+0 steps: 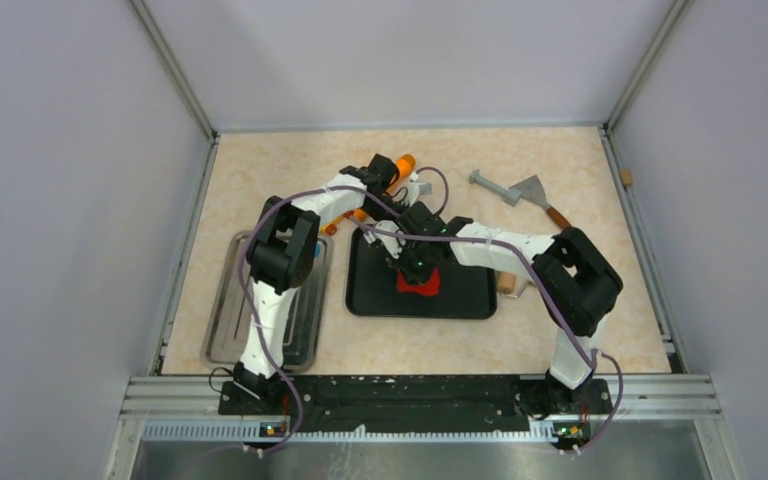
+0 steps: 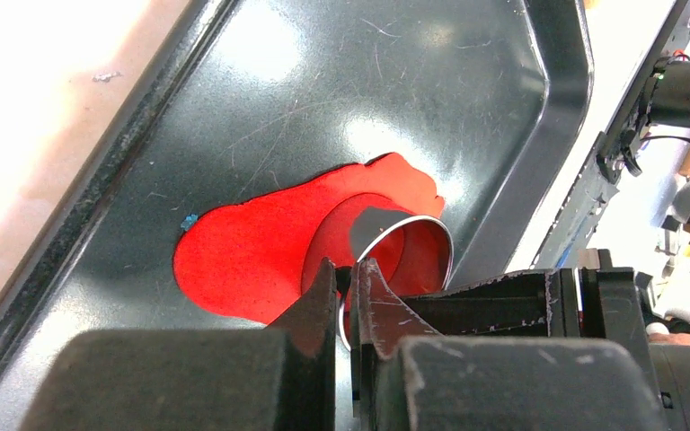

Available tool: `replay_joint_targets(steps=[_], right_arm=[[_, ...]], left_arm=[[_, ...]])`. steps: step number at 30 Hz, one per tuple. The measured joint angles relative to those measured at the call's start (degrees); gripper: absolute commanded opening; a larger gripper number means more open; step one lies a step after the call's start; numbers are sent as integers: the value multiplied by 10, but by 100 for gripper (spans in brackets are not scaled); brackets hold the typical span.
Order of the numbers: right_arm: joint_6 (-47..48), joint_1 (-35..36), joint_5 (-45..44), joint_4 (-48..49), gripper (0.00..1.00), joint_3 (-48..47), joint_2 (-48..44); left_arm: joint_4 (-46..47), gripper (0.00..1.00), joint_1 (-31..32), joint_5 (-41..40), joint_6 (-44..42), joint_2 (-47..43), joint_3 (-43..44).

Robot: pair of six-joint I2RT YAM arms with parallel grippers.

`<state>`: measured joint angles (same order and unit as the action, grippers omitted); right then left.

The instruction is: Roll out the dumpling wrappers from the dough

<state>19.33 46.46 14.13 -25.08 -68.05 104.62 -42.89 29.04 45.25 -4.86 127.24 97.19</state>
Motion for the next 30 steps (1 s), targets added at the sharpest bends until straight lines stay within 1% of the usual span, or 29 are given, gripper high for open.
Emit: replay_joint_targets(steps=[7,17,22,30], right_arm=[[-71,3,-17,-7,0,-19,14],[-95,5,-25,-20,0,-33,23],[-76,5,-18,-24,0,-34,23],[10,3,3,-39,0,-36,23]], left_arm=[[-23,0,6,-3,-16,14,29],[-47,0,6,3,-26,30,52],[-50,0,6,4,-36,30,54],[-10,0,8,-3,-41,4,12]])
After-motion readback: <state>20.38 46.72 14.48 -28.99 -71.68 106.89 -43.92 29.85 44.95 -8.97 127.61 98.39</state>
